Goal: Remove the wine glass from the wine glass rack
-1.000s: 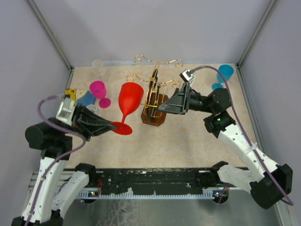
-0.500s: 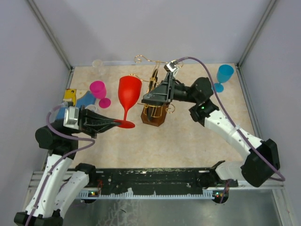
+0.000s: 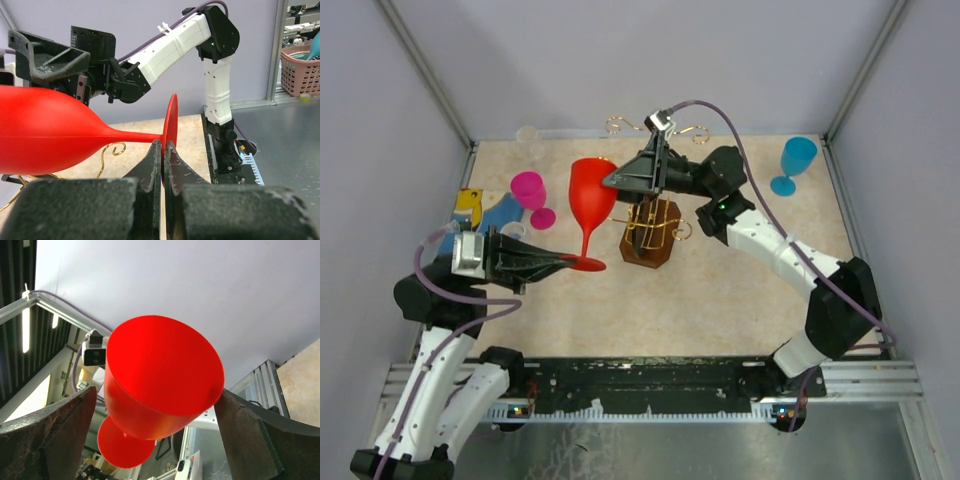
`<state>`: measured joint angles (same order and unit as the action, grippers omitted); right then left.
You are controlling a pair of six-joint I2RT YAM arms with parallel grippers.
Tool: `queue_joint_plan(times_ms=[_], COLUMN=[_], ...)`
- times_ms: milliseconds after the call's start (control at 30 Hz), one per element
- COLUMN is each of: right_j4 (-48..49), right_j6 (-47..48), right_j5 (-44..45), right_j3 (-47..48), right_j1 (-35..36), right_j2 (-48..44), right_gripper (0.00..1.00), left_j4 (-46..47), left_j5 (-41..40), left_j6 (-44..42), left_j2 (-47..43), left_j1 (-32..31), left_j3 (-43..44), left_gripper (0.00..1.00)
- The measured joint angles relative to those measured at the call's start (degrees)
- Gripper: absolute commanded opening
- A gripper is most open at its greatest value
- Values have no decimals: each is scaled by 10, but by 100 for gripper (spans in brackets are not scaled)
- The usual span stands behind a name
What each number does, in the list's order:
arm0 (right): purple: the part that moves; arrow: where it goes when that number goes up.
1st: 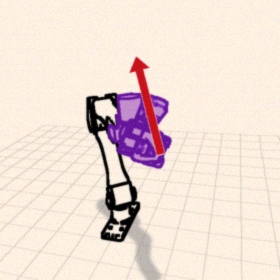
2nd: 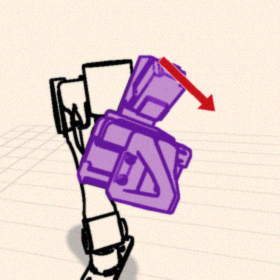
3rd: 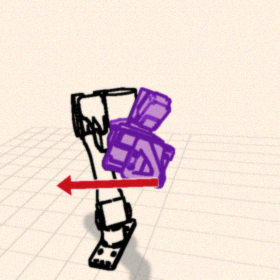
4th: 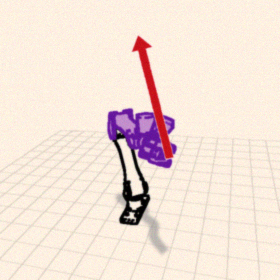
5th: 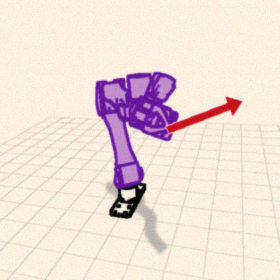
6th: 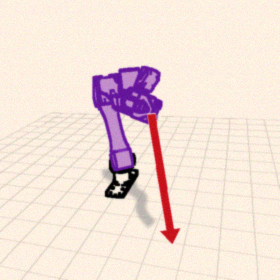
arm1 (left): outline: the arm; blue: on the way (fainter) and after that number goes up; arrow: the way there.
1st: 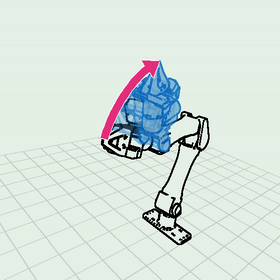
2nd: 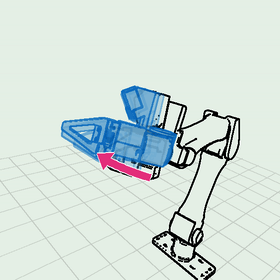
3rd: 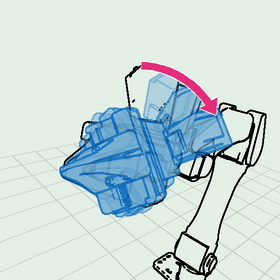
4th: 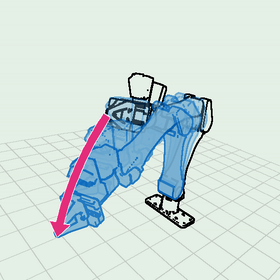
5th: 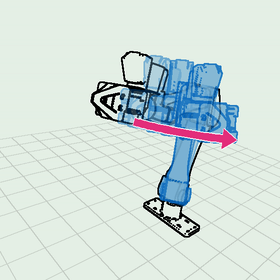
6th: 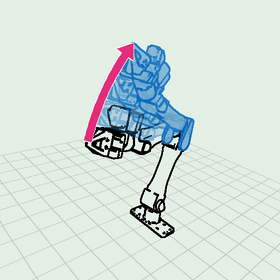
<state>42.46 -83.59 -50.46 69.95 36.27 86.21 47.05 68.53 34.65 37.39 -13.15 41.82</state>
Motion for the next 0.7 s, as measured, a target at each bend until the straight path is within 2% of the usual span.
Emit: queue_joint_plan(times_ms=[200, 600, 700], right_j4=[14, 21, 21], right_j6=[-6, -15, -15], right_j5=[-2, -15, -16], right_j3=[43, 70, 74], right_j1=[12, 31, 34], right_j2=[22, 52, 55], right_gripper=[99, 99, 93], left_j4=[23, 70, 75], left_j5=[0, -3, -4], left_j6=[6, 34, 38], left_j2=[4, 27, 30], left_j1=[-2, -4, -6], left_j3=[-3, -7, -7], left_gripper=[0, 0, 0])
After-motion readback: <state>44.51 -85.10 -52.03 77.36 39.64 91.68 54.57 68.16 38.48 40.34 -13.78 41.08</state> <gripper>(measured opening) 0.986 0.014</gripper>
